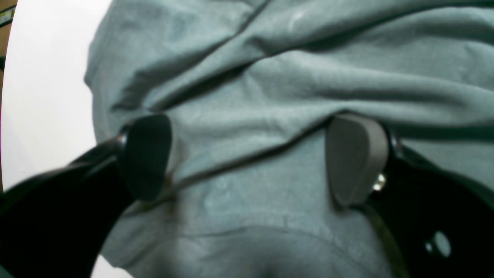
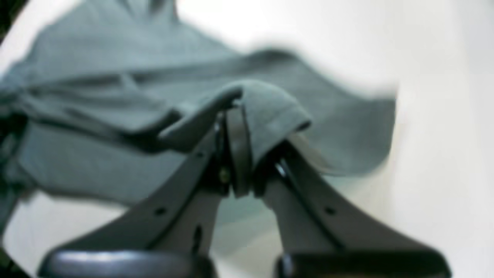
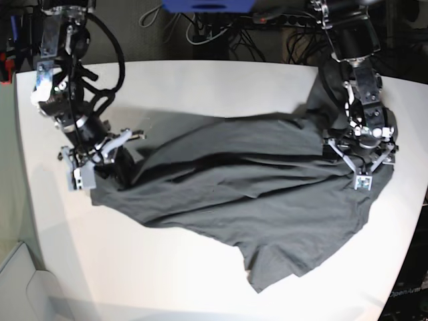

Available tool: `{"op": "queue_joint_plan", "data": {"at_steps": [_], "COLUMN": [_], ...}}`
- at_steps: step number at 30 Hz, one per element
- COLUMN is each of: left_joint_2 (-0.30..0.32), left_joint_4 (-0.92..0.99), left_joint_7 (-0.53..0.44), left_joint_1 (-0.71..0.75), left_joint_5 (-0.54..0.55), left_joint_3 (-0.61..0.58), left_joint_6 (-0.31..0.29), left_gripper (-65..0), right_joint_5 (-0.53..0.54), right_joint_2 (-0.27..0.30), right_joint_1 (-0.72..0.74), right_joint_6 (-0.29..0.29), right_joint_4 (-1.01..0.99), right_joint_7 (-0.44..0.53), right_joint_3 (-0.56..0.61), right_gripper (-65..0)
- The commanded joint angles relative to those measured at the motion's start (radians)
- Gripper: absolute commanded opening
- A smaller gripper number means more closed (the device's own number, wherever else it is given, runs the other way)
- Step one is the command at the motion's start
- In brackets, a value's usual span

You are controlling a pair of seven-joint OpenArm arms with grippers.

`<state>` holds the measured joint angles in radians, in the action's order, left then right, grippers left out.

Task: Layout the t-shirt on the table in an organized manner, then fold the t-shirt properly
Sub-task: 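Pull the grasped fabric with the right gripper away from the left gripper, then regrasp the shirt fabric with the right gripper near its hem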

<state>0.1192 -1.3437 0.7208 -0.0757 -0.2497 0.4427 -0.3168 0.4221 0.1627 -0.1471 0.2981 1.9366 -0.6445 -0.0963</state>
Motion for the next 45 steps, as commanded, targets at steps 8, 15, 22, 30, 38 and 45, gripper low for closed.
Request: {"op": "queue_joint_plan", "data": {"at_steps": [8,15,22,30,38,45], "left_joint_2": [0.006,0.006,0.007,0.007,0.023,0.029], "left_joint_4": [-0.001,-0.003,-0.003,-0.003,-0.003,-0.003], "left_joint_7": [0.050,0.052,0.059,0.052,0.050,0.050], "left_joint_1": [0.009,0.023,0.027,0.037,0.037,0.032], "left_joint_5": [-0.035,-0.035,-0.035,-0.035,-0.035,-0.035], "left_joint_3": [0.001,0.001,0.001,0.000,-0.003,0.000], "left_joint_6": [-0.006,-0.006,-0.006,-0.006,-0.006,-0.006], "left_gripper": [-3.2,-3.2,-3.2,-3.2,-3.2,-3.2], "right_joint_5": [0.005,0.005,0.005,0.005,0.005,0.005], "right_joint_2": [-0.010,-0.007,0.008,0.050,0.097,0.091], "right_joint_1": [0.264,0.508,0.705,0.712,0.370,0.232], "right_joint_6": [0.006,0.006,0.006,0.003,0.003,0.003], "right_joint_4": [-0.081,-0.477,-0.704,-0.667,-0.365,-0.349], "right_joint_7": [-0.123,-0.150,-0.142,-0.102,-0.093,-0.013], "right_joint_3": [0.033,0.188,0.372,0.343,0.215,0.178], "right_gripper": [-65.0,-63.1,-41.3,-23.5,-22.9,-20.4]}}
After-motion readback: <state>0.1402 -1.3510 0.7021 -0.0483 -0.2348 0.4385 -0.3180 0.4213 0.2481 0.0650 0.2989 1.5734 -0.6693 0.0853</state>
